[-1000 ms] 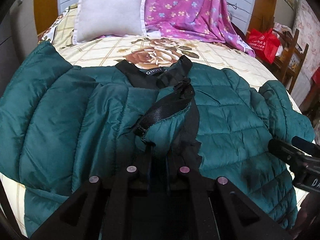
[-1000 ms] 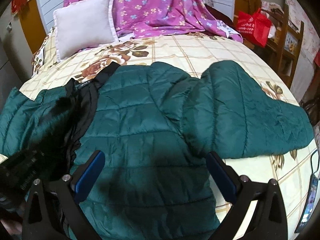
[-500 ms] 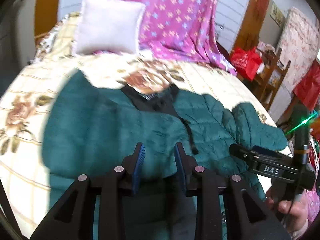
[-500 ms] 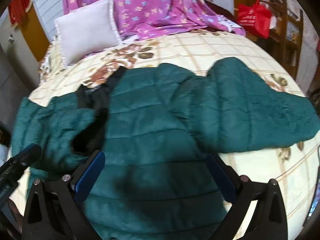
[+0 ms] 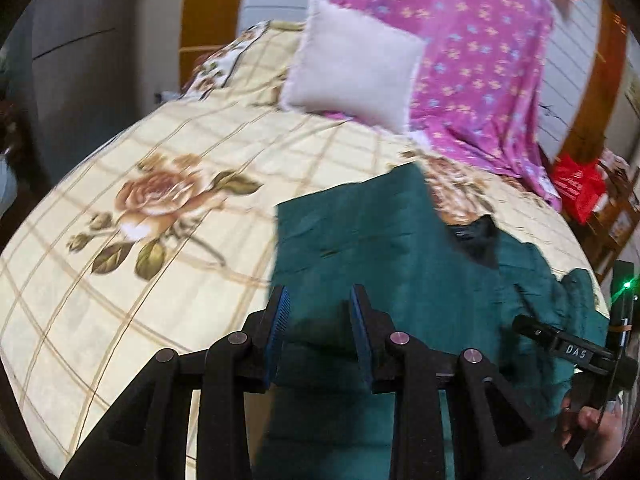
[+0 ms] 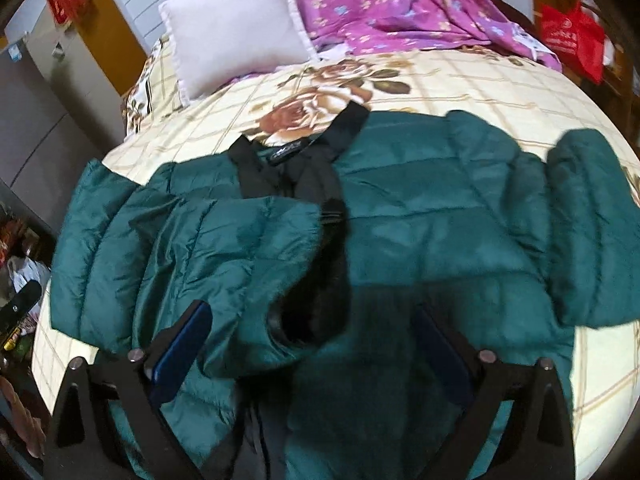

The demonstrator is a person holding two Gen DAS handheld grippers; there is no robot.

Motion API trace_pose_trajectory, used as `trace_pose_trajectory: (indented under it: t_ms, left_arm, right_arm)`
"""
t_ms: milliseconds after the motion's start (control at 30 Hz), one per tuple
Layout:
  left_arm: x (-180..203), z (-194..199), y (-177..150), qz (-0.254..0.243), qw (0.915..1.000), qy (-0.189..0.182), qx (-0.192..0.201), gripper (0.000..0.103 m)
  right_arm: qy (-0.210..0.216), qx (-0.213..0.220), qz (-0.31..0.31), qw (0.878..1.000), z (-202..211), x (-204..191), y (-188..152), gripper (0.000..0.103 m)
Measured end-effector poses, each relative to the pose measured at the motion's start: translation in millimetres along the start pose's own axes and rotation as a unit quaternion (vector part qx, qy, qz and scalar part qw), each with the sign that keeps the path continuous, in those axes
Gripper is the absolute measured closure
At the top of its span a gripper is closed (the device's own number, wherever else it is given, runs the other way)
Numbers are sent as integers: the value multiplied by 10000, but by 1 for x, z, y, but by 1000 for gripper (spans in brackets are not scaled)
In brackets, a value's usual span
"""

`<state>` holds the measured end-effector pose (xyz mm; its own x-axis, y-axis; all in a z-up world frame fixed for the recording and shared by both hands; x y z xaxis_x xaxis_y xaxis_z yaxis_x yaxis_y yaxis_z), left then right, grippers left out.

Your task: Fold large clothes

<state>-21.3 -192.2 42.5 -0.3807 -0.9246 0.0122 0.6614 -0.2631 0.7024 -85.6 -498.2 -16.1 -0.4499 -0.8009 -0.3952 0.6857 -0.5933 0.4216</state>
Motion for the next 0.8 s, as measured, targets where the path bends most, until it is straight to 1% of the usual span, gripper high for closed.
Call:
trace_pose_trajectory:
  t_ms: [33,67,100,133,167,200,233,267,367,433,633,733,800]
  left_arm:
    - [-4,-3,-5,27,10000,25,-49,90]
    - [-8,-8,-10,56,9999,37,-111,90]
    - [-11,-11,-14,87,9998,40,-167,90]
    - [-12,-15,-18,114,9997,33,-221,90]
    - [-13,-18,-21,145,9995,17,-273,90]
    - [-13,-19,-23,160,9994,13,-292,90]
    - [-14,-21,-24,174,9994,19,-298,90]
    - [-14,-21,-24,183,9994,23,-298,90]
    - [-14,-24,-23,209,9994,25,-287,90]
    - [-15,-25,-23,194,9994,19,-294,90]
    - [4,-37,-26,62,9988,-43,-484,90]
    - [11,-40,-26,-20,9989,-56,-470,90]
    - [16,-41,-26,-55,9989,-63,-468,90]
  right_arm:
    - [-1,-40,4,10000,-5,-2,-1,25]
    - [34,-97,-1,9999,-11,-4,-3,35]
    - [101,-169,-22,9998,-17,-6,-5,54]
    - [147,-175,-38,9997,-18,-6,-7,59]
    - [203,-115,-20,9997,-18,-6,-7,62]
    - [224,-24,52,9997,-16,-7,-7,71]
    - [220,75,155,9996,-12,-8,-5,78]
    - [173,216,259,9993,-5,-8,-2,81]
    - [-95,767,442,9960,21,1,17,82]
    - [-277,993,437,9937,34,13,32,82]
    - [-796,1293,282,9880,46,55,64,84]
    - [-1145,1404,410,9826,43,70,74,85]
    - [-1334,1435,436,9796,40,80,74,85]
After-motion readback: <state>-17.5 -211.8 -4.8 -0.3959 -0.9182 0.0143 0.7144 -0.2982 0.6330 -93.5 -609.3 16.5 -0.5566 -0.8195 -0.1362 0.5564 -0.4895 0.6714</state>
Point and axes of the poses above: each gripper's, at about its wrist camera, not at the fingertips, and z roughly against the way its jaws point, x to its right, y to its top, the point moved 10 cm from there along -z, roughly the way its jaws point, and after that the axes turned 14 degrees about -z, right-handed, at the moved point
